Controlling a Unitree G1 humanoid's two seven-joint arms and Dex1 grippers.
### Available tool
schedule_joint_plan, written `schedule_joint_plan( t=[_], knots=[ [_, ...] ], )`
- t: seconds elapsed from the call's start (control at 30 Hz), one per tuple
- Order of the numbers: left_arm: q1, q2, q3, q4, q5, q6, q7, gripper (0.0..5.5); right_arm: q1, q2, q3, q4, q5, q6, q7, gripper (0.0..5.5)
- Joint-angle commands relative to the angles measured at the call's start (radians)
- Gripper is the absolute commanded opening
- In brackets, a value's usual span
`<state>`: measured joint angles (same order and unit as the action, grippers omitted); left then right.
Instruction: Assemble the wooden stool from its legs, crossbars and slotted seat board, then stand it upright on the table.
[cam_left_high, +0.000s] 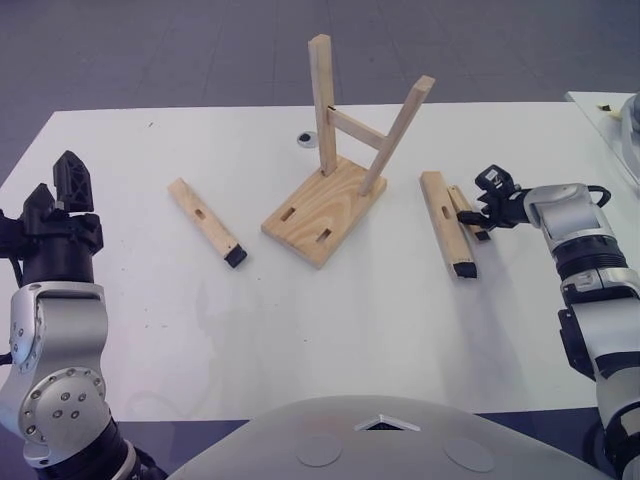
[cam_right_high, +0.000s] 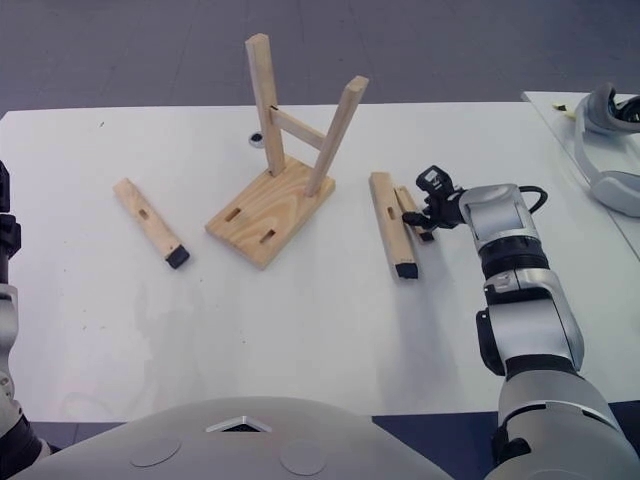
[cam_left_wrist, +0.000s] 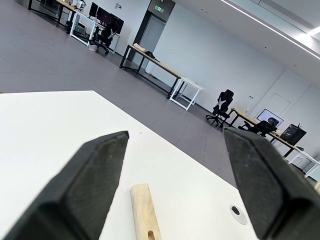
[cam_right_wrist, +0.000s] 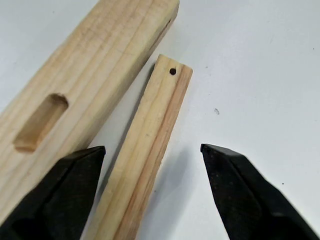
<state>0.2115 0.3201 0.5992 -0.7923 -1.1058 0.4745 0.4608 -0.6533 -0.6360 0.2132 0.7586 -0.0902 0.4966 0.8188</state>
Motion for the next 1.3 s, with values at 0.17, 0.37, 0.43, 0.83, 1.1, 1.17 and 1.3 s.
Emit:
schedule_joint_plan(
  t=[0.17,0.37,0.43,0.83,1.1,1.17,1.3],
  knots=[
    [-0.022,0.027,-0.011,0.006,-0.011,-0.001,0.015,3.49,0.137,-0.013,0.029,-0.022,-0.038,0.013,0.0,2.97],
    [-0.029,0.01,-0.039,0.011,0.001,-0.005,0.017,3.49,0.143,-0.001,0.008,0.008,-0.012,0.008,0.016,2.13],
    [-0.016,-0.007,-0.055,0.009,0.01,-0.007,0.018,3.49,0.146,-0.001,0.02,0.006,-0.018,-0.01,0.02,1.83],
    [0.176,-0.165,-0.115,0.267,0.11,0.058,0.039,3.49,-0.127,0.07,-0.173,0.16,0.043,-0.235,-0.378,1.34],
    [-0.066,0.143,0.064,0.176,-0.185,0.056,-0.122,3.49,-0.598,0.255,-0.315,-0.062,0.252,-0.371,-0.354,1.34],
    [-0.259,0.294,0.066,0.196,-0.262,0.073,-0.087,3.49,-0.599,0.301,-0.308,-0.215,0.283,-0.365,-0.361,1.34],
    [-0.669,0.304,-0.149,0.238,-0.36,0.076,0.003,3.49,-0.492,0.385,-0.245,-0.513,0.33,-0.257,-0.349,1.34]
  ],
)
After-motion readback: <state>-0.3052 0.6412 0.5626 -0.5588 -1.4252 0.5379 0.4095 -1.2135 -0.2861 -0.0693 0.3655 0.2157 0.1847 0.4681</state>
